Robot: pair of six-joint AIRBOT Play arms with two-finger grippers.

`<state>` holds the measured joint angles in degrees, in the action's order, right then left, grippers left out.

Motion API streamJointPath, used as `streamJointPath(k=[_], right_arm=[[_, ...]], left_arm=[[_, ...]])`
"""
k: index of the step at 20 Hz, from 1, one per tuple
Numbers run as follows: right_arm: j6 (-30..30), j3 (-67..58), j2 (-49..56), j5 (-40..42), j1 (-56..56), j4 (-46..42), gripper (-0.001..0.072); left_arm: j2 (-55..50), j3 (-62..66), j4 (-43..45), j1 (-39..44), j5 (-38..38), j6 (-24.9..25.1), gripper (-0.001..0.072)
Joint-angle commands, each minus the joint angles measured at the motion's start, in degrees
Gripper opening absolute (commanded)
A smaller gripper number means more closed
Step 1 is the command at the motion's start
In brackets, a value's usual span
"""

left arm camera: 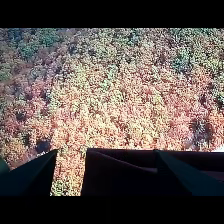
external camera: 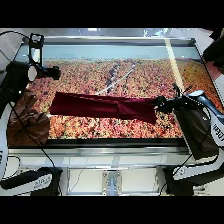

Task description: Fold the shirts.

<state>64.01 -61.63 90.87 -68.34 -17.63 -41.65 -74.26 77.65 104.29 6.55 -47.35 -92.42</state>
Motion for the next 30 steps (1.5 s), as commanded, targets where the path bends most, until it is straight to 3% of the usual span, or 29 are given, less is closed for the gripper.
streamJointPath(k=[1,3,8,12,15,16,17,18,19,20,21,23,30], right_arm=[[1.9,-3.6,-1.4,-2.6,-0.5,-7.5,0.0629],[5.0,-2.4,-0.5,-1.5,0.2,-10.4,0.063],[5.2,-0.5,3.7,2.5,0.5,-5.3,0.0631],[1.2,-0.5,6.3,3.1,1.5,2.6,0.063],[0.2,-0.5,7.3,4.4,5.5,3.1,0.0618],[0.2,-0.5,7.4,5.1,7.2,3.2,0.0606],[0.2,-0.5,7.3,5.0,8.5,4.5,0.0466],[-0.4,-0.5,7.0,4.2,9.5,7.3,0.0186],[-2.0,-0.6,6.1,2.6,10.2,10.4,0.0026],[-3.7,-1.0,4.9,0.5,10.5,13.4,0.0011],[-3.8,-1.6,3.2,-1.3,10.5,15.0,0.0011],[-3.2,-3.2,-1.5,-4.1,10.5,14.7,0.0011],[9.1,-9.1,-16.6,-8.9,10.5,12.0,0.0009]], left_arm=[[-0.1,0.0,0.0,0.2,0.0,0.0,0.069],[-0.2,0.0,0.0,0.2,0.0,-0.3,0.0691],[-0.2,0.0,-0.4,0.2,0.0,-0.4,0.069],[-0.3,0.0,-0.5,0.2,0.0,-0.4,0.069],[-1.1,0.0,-3.3,0.2,0.0,-0.4,0.069],[-2.1,0.0,-5.6,0.2,0.0,-0.4,0.069],[-3.3,0.0,-8.2,0.2,0.0,-0.4,0.0688],[-4.8,0.0,-11.7,0.2,-0.2,-0.2,0.0663],[-6.3,0.0,-15.2,0.5,-0.4,-0.1,0.0505],[-8.0,0.0,-18.8,1.1,-0.7,-0.1,0.0318],[-9.6,0.0,-21.4,2.1,-1.1,0.2,0.0188],[-12.8,0.0,-25.8,5.3,-1.7,4.2,0.0005],[-24.0,0.0,-44.2,22.9,-5.0,21.3,0.0008]])
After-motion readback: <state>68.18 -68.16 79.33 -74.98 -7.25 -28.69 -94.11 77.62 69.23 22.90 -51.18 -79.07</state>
